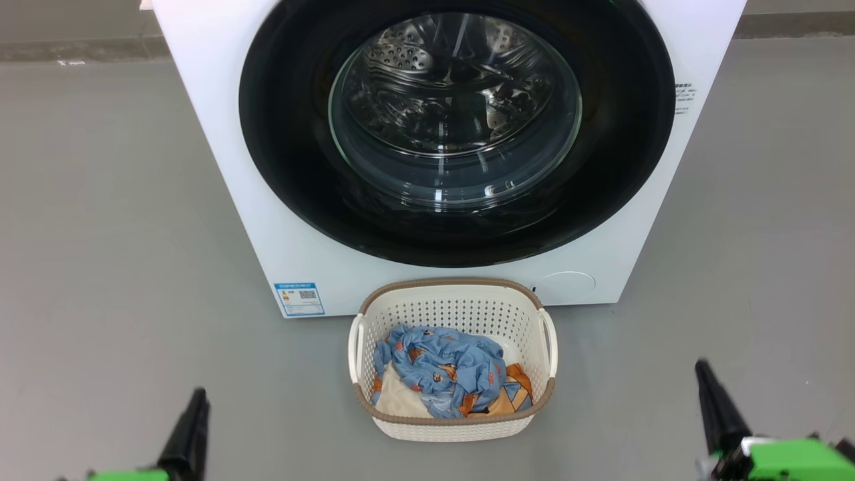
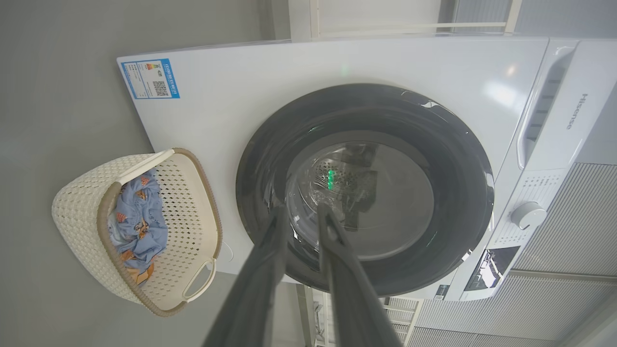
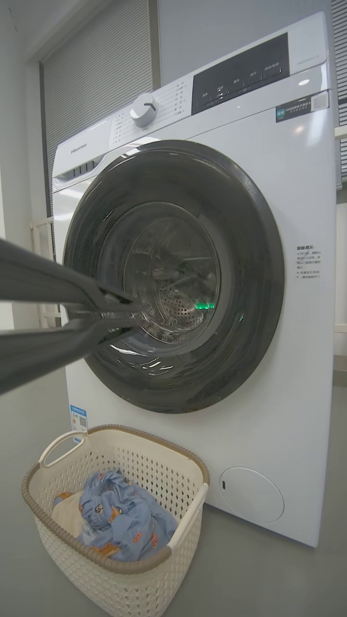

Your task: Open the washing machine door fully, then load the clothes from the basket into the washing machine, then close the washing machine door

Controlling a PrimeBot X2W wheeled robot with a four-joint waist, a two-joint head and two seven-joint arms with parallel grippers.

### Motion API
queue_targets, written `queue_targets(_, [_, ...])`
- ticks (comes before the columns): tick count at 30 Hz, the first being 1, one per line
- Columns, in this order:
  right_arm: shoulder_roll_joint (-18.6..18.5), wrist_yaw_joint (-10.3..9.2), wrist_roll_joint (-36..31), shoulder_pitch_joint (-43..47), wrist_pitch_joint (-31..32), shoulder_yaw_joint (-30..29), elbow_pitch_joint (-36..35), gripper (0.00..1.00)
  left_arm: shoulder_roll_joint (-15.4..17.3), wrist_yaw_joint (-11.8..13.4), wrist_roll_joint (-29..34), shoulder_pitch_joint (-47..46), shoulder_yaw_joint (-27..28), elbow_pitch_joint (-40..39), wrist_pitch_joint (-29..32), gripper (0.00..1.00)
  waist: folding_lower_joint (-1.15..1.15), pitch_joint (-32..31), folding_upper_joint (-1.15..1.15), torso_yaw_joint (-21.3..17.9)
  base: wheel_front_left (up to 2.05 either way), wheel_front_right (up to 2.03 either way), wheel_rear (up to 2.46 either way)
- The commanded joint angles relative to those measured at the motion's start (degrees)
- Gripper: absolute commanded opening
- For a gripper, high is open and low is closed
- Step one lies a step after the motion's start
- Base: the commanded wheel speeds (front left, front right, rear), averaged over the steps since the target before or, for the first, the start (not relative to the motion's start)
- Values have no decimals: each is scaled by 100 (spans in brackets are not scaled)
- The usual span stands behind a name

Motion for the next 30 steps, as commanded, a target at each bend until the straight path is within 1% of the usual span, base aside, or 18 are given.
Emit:
queue_targets(1, [4,0,1,9,-1,-1,19,100,-7,1,1,13,-5,18,-2,100,0,0,0,0,0,0,0])
queue_targets(5, [35,0,-4,88,-39,13,100,100,-58,0,22,105,-58,97,-43,100,1,14,0,-2,0,0,0])
queue_targets(9, [32,0,-24,109,-106,40,52,100,-53,-2,55,108,-109,63,-110,100,13,-3,0,0,0,0,0])
queue_targets(14, [24,1,-87,146,-191,81,-28,100,-46,-4,121,125,-168,11,-195,100,1,8,0,3,0,0,0])
queue_targets(21, [-4,1,-351,171,-309,123,-170,100,-36,-7,341,124,-210,-67,-313,100,1,16,0,3,0,0,0])
queue_targets(30, [-68,2,-952,188,-460,200,-393,100,-24,-10,902,113,-260,-185,-464,100,1,25,0,5,0,0,0])
